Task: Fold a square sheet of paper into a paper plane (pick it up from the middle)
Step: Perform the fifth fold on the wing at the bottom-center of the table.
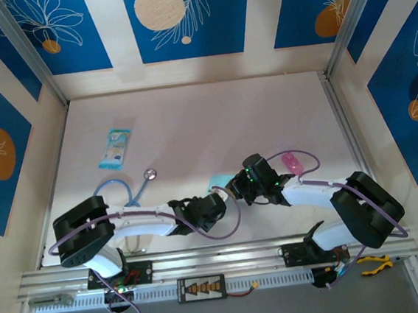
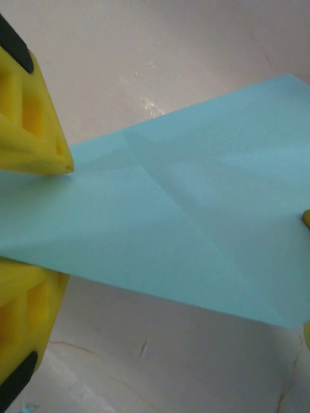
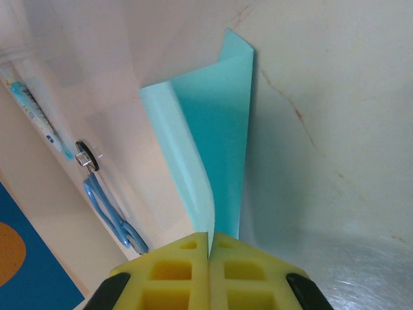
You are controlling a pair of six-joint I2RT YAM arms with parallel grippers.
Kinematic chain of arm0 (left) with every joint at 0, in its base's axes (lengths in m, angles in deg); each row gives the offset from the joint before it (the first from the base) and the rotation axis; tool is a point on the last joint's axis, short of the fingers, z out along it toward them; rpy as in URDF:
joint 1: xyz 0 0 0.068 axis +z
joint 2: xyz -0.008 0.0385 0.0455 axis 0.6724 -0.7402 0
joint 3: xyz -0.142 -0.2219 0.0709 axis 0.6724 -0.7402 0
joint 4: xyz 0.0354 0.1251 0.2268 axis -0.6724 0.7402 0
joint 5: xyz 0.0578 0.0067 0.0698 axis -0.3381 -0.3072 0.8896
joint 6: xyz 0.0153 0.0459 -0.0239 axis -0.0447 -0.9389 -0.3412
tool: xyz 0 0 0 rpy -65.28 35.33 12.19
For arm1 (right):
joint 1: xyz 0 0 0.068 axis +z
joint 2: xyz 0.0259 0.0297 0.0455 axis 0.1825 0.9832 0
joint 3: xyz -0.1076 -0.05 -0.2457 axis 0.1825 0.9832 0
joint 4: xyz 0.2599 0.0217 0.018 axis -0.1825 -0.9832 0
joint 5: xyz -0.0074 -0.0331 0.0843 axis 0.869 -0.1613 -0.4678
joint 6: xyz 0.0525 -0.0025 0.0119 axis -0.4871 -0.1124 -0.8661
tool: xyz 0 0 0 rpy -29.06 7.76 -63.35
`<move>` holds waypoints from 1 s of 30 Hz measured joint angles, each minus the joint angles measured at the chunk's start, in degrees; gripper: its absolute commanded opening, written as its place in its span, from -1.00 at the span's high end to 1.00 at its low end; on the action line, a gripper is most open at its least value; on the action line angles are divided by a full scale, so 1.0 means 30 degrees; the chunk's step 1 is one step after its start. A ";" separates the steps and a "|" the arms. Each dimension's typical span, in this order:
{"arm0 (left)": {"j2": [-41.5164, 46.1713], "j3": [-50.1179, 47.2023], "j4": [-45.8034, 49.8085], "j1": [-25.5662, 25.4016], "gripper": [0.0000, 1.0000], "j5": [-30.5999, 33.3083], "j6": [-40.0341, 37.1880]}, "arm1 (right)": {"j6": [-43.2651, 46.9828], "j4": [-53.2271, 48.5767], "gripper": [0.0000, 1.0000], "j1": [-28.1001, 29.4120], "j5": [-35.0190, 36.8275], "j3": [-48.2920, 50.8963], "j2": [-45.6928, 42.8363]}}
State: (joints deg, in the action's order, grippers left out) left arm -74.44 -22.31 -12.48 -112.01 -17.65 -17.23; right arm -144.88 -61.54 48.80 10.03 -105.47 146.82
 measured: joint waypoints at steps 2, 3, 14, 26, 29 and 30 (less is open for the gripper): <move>-0.0073 0.0073 0.0124 -0.0044 0.42 0.0146 -0.0029 | 0.0000 0.0000 1.00 0.0000 -0.0007 0.0000 0.0000; -0.0073 0.0087 0.0189 -0.0051 0.46 0.0197 -0.0044 | 0.0007 0.0000 1.00 0.0000 -0.0007 0.0000 0.0000; -0.0073 0.0109 0.0291 -0.0095 0.81 0.0525 -0.0291 | 0.0109 0.0000 0.91 -0.0015 -0.0102 0.0000 0.0000; -0.0248 0.0109 0.0211 -0.0073 0.95 -0.0066 0.0532 | 0.3388 -0.4109 0.45 -0.0627 0.0233 -0.0940 -0.2579; -0.0532 0.0109 0.0029 0.0095 0.96 -0.0911 0.0940 | 0.4262 -0.5654 0.42 -0.0743 0.0736 -0.0940 -0.3963; -0.0641 0.0109 -0.0124 0.0211 0.96 -0.1290 0.1100 | 0.4495 -0.5974 0.41 -0.0787 0.0882 -0.0874 -0.4393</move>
State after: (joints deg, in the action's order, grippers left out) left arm -76.36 -21.98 -12.85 -111.38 -21.51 -13.93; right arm -131.40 -79.47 46.44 12.67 -108.10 133.64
